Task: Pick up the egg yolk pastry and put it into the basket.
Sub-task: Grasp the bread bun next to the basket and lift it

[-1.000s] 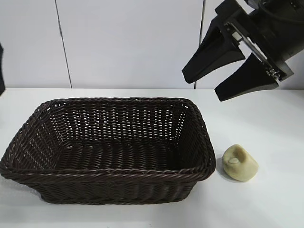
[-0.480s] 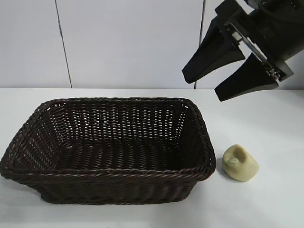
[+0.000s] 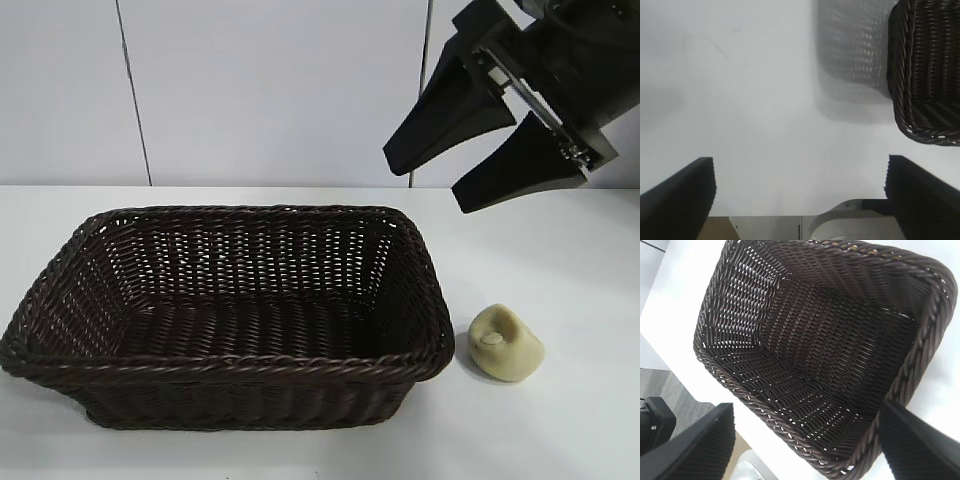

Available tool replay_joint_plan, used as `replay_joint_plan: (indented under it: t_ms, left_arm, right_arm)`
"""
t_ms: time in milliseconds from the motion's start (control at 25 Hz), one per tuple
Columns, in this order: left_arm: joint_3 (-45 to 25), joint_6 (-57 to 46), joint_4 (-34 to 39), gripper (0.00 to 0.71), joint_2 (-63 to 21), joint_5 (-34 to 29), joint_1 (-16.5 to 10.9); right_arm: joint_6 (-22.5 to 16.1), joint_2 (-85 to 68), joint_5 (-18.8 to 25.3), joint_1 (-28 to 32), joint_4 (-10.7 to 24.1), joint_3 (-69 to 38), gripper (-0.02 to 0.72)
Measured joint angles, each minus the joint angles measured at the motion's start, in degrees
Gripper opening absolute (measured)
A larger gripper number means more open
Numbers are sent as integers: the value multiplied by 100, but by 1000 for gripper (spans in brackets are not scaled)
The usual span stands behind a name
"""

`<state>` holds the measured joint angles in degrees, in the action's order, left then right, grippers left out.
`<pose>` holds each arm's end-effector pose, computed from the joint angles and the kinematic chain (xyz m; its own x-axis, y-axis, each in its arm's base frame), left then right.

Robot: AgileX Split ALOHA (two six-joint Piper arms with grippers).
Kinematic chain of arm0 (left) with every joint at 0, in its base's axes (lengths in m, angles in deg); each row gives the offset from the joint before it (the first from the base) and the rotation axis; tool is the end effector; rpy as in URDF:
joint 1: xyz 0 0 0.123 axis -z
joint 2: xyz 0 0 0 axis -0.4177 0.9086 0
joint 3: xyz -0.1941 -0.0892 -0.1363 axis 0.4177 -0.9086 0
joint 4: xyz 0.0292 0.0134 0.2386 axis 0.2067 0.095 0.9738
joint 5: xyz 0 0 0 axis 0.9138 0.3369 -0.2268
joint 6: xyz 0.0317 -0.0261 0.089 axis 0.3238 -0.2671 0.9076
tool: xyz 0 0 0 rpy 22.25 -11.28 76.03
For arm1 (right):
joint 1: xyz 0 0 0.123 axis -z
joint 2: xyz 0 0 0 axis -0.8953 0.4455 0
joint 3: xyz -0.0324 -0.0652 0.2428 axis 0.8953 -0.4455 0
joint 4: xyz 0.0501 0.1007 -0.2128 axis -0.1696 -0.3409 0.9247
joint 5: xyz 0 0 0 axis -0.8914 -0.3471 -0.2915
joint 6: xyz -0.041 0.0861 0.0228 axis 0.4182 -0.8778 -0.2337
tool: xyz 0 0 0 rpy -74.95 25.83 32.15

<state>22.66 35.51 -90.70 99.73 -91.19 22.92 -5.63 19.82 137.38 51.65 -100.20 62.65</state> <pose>0.1765 -0.0026 0.2874 -0.9311 0.0440 -0.3620 0.0666 0.9965 -0.0502 0.2632 0.1128 0.2267 -0.8373 -0.1988 -0.5092 -0.4694 0.7391 0.4831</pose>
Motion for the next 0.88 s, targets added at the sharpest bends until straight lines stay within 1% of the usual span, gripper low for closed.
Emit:
replay_joint_plan:
  t_ms: [320,560,680,880]
  left_arm:
    - [-1310,0,-6,664,-2081,160,0]
    - [-2251,0,-10,664,-3304,272,0]
    - [-2513,0,-10,664,-3750,355,0]
    - [-2553,0,-10,664,-4067,468,0]
  right_arm:
    - [0,0,0,0,0,0,567]
    - [0,0,0,0,0,0,567]
    - [0,0,0,0,0,0,567]
    - [0,0,0,0,0,0,567]
